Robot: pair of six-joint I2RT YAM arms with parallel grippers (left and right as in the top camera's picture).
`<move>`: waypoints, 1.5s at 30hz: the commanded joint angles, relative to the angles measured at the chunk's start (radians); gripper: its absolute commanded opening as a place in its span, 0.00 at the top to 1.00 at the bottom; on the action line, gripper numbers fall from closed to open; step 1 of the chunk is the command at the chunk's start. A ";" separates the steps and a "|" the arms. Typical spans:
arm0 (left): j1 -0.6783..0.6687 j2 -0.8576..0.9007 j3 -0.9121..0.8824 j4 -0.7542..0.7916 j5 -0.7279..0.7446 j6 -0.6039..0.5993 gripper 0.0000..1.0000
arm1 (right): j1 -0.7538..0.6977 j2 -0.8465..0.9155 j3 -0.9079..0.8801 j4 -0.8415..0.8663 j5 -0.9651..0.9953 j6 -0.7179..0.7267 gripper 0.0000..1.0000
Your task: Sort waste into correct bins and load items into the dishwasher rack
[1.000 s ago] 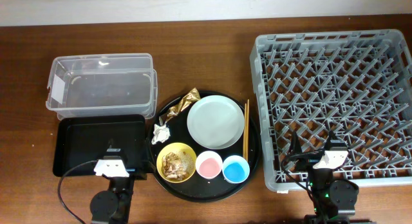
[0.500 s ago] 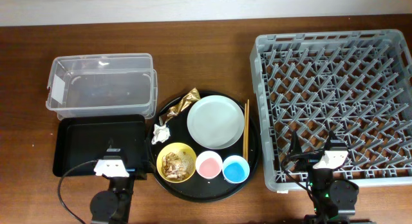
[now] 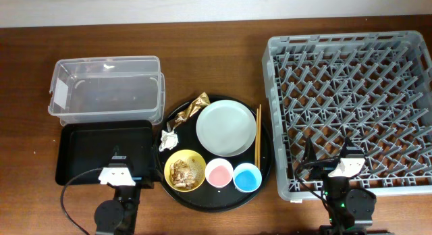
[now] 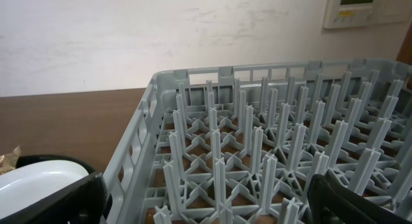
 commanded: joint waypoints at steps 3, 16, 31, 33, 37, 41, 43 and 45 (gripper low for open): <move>0.002 -0.007 -0.008 0.003 0.010 0.016 0.00 | -0.006 -0.006 -0.005 -0.003 -0.006 -0.007 0.02; 0.002 -0.007 -0.007 0.053 0.399 -0.022 0.01 | -0.006 -0.006 -0.005 0.023 -0.303 -0.005 0.02; 0.002 0.956 1.254 -0.718 0.783 -0.006 0.01 | -0.006 0.741 1.170 -0.983 -0.623 -0.006 0.02; 0.002 1.011 1.255 -0.724 0.779 -0.006 0.01 | -0.006 0.828 1.178 -1.065 -0.660 -0.008 0.01; -0.310 1.169 1.254 -1.022 0.338 -0.006 0.11 | -0.006 0.933 1.178 -1.258 -0.358 0.161 0.05; -0.696 1.436 1.254 -0.893 0.094 0.000 0.34 | -0.006 0.984 1.178 -1.265 -0.326 0.231 0.09; -0.792 1.569 1.254 -0.790 0.099 0.088 0.35 | -0.006 1.002 1.178 -1.276 -0.326 0.231 0.08; -0.849 1.633 1.254 -0.724 0.093 0.190 0.36 | -0.006 1.016 1.178 -1.279 -0.326 0.231 0.08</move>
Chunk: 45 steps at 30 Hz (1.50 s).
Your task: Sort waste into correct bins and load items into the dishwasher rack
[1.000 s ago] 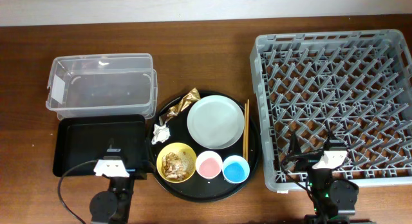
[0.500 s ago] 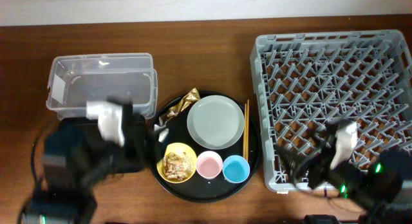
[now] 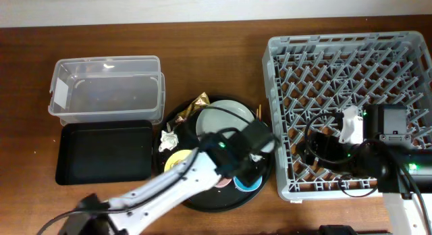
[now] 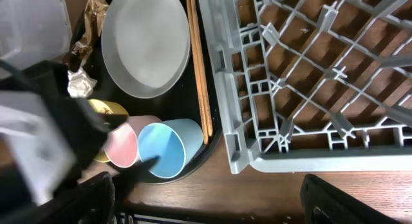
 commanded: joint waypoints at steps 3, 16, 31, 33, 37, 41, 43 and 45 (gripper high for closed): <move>-0.048 0.096 0.002 0.047 -0.075 0.131 0.50 | -0.002 0.011 0.008 -0.004 0.016 0.008 0.08; -0.021 0.116 0.174 -0.061 -0.071 0.087 0.99 | -0.002 0.010 0.008 -0.040 0.016 0.004 0.08; 0.517 -0.063 0.212 0.148 1.298 -0.301 1.00 | -0.002 0.002 0.009 0.332 -0.824 -0.322 0.13; 0.517 -0.063 0.212 0.148 1.294 -0.301 0.99 | 0.000 0.002 0.009 0.382 -0.853 -0.273 0.30; 0.517 -0.063 0.212 0.194 1.265 -0.306 0.99 | 0.040 0.002 0.009 0.387 -0.955 -0.303 0.33; 0.516 -0.063 0.212 0.200 1.238 -0.306 0.99 | 0.078 0.002 0.009 0.425 -0.958 -0.303 0.31; 0.516 -0.063 0.212 0.200 1.238 -0.306 0.96 | 0.076 -0.001 0.009 0.431 -0.924 -0.303 0.40; 0.516 -0.063 0.212 0.200 1.236 -0.305 0.06 | 0.076 -0.037 0.010 0.430 -0.814 -0.301 0.41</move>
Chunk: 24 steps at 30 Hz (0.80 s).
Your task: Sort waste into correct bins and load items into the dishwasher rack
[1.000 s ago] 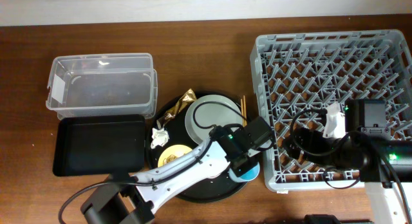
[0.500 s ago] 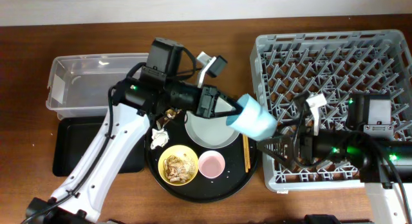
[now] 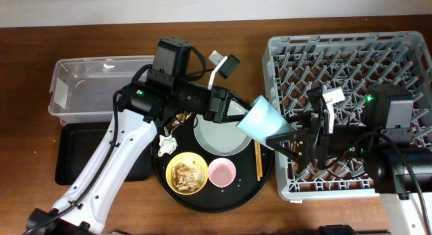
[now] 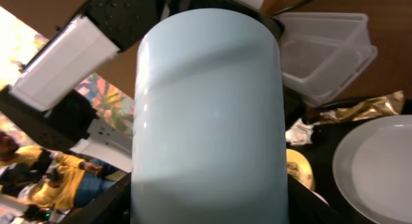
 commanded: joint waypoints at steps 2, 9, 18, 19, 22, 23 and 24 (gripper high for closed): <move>-0.004 -0.011 0.013 0.003 -0.113 0.002 0.01 | 0.005 -0.102 0.009 -0.044 0.288 0.121 0.41; 0.045 -0.011 0.013 -0.232 -0.454 0.056 0.01 | -0.388 -0.031 0.012 -0.502 1.136 0.283 0.41; 0.045 -0.011 0.013 -0.290 -0.472 0.089 0.01 | -0.410 0.425 0.019 -0.526 1.100 0.163 0.20; 0.045 -0.011 0.013 -0.290 -0.472 0.089 0.01 | -0.410 0.424 0.040 -0.528 1.100 0.163 0.16; 0.045 -0.012 0.013 -0.292 -0.472 0.089 0.01 | -0.410 0.340 0.189 -0.606 0.919 0.063 0.07; 0.045 -0.012 0.013 -0.292 -0.478 0.089 0.01 | -0.404 0.270 0.231 -0.608 0.800 0.014 0.08; 0.045 -0.025 0.013 -0.300 -0.529 0.089 0.01 | -0.385 0.205 0.253 -0.607 0.733 -0.014 0.11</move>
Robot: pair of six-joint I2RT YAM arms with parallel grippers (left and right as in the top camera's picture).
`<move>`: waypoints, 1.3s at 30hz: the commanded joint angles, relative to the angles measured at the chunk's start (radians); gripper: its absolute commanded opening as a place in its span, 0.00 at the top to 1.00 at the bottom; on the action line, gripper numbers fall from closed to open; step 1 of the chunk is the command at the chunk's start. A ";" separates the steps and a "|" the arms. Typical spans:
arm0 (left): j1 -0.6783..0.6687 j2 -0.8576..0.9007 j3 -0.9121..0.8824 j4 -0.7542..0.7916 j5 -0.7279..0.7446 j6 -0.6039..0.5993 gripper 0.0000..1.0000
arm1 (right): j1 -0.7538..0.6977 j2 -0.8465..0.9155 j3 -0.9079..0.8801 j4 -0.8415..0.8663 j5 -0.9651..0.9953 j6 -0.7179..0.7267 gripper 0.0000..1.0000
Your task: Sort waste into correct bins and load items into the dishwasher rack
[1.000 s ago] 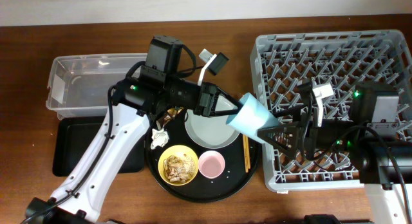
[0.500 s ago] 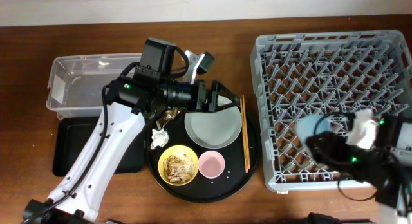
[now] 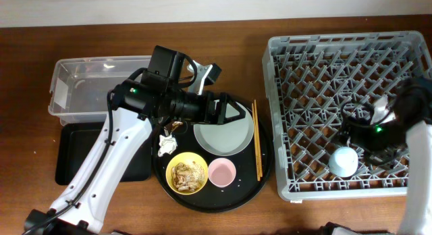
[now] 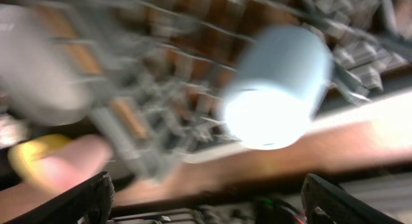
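A light blue cup [image 3: 343, 161] sits in the grey dishwasher rack [image 3: 351, 46] near its front right; the blurred right wrist view shows the blue cup [image 4: 277, 89] among the rack's pegs. My right gripper [image 3: 361, 132] hovers just above and behind it, and the right gripper [image 4: 206, 201] is open and empty. My left gripper [image 3: 233, 111] is open over the white plate's [image 3: 223, 137] far left rim. The round black tray [image 3: 264, 174] also holds a pink cup [image 3: 221, 172], a yellow bowl [image 3: 185, 172] of food scraps, chopsticks [image 3: 256, 140] and a crumpled paper [image 3: 165, 146].
A clear plastic bin [image 3: 88, 93] stands at the back left, with a black bin [image 3: 74, 161] in front of it. My left arm [image 3: 128, 137] crosses the tray's left side and covers what lies beneath it.
The blue cup was held in the air at the rack's left edge by my right gripper. It now rests in the rack's front right, released. The left gripper has barely moved.
Both arms first sat at the table's near edge, with the blue cup on the tray. Then my left arm reached over the cup. Later the cup was in the air between both grippers, inside the right one. Now it lies in the rack.
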 commanded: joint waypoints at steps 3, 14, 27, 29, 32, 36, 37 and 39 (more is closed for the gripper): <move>0.002 -0.179 0.010 -0.082 -0.457 0.019 0.01 | 0.205 -0.364 0.079 0.008 -0.282 -0.132 0.17; -0.330 -0.242 -0.539 0.139 -0.792 -0.058 0.43 | 0.379 -0.339 0.056 -0.007 -0.079 0.117 0.15; -0.140 -0.227 -0.230 0.177 -0.269 -0.021 0.99 | 0.379 -0.340 0.056 0.067 -0.196 0.073 0.14; -0.036 -0.233 -0.230 0.281 0.150 -0.018 0.99 | 0.379 -0.340 0.056 0.136 -0.465 -0.060 0.15; 0.000 -0.233 -0.230 0.516 0.497 -0.096 0.99 | 0.434 -0.316 0.056 0.266 -0.787 -0.185 0.12; -0.017 -0.233 -0.230 0.558 0.510 -0.101 0.99 | 0.587 -0.269 0.056 0.415 -0.840 -0.184 0.15; -0.017 -0.233 -0.230 0.558 0.510 -0.101 0.99 | 0.611 -0.263 0.056 0.436 -0.839 -0.184 0.21; -0.017 -0.233 -0.230 0.563 0.504 -0.101 0.99 | 0.618 -0.263 0.056 0.427 -0.839 -0.180 0.37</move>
